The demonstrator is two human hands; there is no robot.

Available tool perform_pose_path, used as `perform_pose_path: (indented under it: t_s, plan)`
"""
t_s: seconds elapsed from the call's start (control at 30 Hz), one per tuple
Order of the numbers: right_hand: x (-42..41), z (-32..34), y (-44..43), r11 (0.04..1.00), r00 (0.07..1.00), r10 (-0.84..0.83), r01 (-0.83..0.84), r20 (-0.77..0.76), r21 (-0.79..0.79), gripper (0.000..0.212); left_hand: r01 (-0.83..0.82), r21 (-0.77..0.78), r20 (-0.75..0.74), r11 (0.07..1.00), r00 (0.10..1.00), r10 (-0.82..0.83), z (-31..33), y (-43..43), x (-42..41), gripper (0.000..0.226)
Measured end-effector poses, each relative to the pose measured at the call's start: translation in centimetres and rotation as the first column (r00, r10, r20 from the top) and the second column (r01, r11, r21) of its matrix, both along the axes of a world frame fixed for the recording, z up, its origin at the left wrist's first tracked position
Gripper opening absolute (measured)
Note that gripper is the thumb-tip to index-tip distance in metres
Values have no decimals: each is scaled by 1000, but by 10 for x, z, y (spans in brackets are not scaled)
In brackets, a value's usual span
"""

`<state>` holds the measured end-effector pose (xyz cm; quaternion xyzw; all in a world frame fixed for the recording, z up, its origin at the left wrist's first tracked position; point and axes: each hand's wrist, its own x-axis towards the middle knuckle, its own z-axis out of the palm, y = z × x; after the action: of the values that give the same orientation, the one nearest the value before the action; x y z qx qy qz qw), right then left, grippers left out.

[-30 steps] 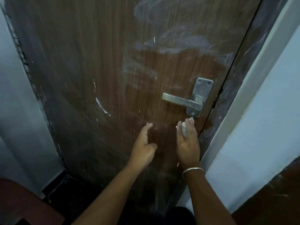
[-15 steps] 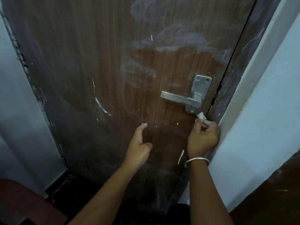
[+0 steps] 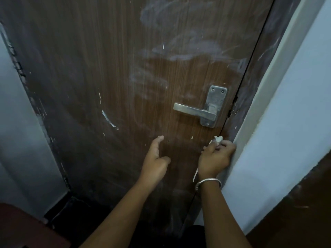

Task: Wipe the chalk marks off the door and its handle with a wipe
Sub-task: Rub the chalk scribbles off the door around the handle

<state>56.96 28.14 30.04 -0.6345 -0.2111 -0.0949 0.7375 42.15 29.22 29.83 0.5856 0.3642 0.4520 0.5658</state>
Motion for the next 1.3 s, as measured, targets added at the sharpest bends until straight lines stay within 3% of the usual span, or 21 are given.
perform_pose_path:
  t_s: [0.13,0.23,0.43,0.57,0.63,0.77,1.13,1.23,1.3]
  plan:
    - [3,42,1,995,962,-95,90,258,32,14,-25,12,9,1000,1000,25,8,2,-2,66]
    - [-4,60,0,995,944,-95,102,315,-4,22,-14,16,17,1000,1000,14,12,1,-1,66]
    - [3,72,-4,956,860,-26,170,509,-239,41,-6,43,35,999,999,5,18,1,1,65]
    - [5,52,-9,817,764,0,372,645,-441,58,-20,53,50,998,999,18,25,1,0,64]
    - [6,39,-8,781,770,55,364,636,-508,65,-27,65,50,998,998,24,27,0,-1,65]
    - [10,41,0,799,815,101,276,570,-535,67,-40,89,44,995,998,37,34,1,-6,65]
    - [19,49,2,945,833,225,-61,505,-321,68,-71,156,48,985,997,64,60,17,-18,67]
    - [15,53,-3,940,831,249,-84,498,-329,69,-71,182,47,981,997,63,67,25,-16,67]
    - [16,65,-6,933,810,215,-6,545,-360,69,-63,200,56,978,997,53,71,30,-13,67]
